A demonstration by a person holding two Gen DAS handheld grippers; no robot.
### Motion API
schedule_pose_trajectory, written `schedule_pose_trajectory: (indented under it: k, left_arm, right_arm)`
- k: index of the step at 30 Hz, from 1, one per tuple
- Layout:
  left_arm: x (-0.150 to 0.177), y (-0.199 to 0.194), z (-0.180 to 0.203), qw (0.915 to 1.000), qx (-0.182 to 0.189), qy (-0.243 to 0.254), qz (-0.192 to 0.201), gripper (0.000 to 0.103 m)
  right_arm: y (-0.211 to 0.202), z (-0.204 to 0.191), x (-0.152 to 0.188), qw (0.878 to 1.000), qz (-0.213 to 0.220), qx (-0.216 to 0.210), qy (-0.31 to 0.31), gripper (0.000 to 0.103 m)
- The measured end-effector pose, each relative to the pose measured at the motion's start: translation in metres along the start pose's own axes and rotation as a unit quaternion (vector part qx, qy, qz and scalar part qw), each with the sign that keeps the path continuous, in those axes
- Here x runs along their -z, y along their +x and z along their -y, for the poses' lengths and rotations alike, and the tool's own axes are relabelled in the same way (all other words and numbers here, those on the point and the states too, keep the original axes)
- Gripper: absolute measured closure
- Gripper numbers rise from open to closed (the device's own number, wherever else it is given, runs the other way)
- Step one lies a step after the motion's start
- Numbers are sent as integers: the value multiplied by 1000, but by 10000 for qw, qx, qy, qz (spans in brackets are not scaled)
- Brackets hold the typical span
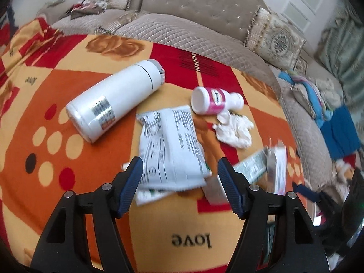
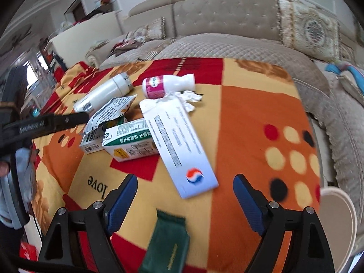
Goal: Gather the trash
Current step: 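Grasp the white paper sachet with the left tool while the right tool grasps the white medicine box, then carry both items over the white bucket and open both tools to drop them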
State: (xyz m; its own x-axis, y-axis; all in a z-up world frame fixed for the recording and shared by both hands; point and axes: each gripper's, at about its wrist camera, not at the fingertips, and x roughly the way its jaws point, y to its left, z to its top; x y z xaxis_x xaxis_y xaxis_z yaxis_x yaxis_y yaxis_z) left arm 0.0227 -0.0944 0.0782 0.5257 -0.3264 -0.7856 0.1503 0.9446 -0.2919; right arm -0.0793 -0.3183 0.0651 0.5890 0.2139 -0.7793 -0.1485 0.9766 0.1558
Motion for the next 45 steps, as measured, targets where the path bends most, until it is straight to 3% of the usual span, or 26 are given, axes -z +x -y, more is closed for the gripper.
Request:
schedule_pose_trajectory:
  k: [10, 15, 20, 21, 22, 23, 24, 26, 33, 45]
  left_arm:
    - [-25, 41, 8, 9992, -357, -43, -187, 36]
    - [-27, 61, 9, 9973, -624, -32, -395, 36]
    - [-22, 63, 10, 9963, -812, 113, -276, 37]
    - [-20, 62, 10, 9965, -788, 147, -251, 40]
    - [-20, 61, 11, 9966, -781, 179, -210, 55]
    - [-19, 58, 12, 9960, -838, 260, -148, 63]
    - [-19, 55, 13, 9958, -853, 315, -95, 66]
    - [-19, 47, 11, 9966, -752, 318, -58, 73]
    - [-8, 10, 17, 9978, -470, 443, 153, 77]
    - [39, -50, 58, 9937, -160, 909, 636, 77]
  right_arm:
    - [29, -5, -13, 9989, -55, 57, -454, 19]
    - [36, 3, -14, 9995, -60, -25, -313, 19]
    - [43, 4, -14, 9997, -46, -80, -241, 19]
    - [43, 3, -14, 9997, -18, -71, -237, 21]
    - [42, 2, -14, 9997, 34, -63, -233, 24]
    - [41, 2, -13, 9997, 66, -77, -214, 40]
    - [40, 2, -13, 9998, 79, -98, -184, 49]
    - [35, 2, -12, 9997, 134, -140, -158, 49]
    - [-1, -7, -5, 9987, 454, -180, -139, 49]
    - [-38, -10, 30, 9986, 524, -64, -3, 49]
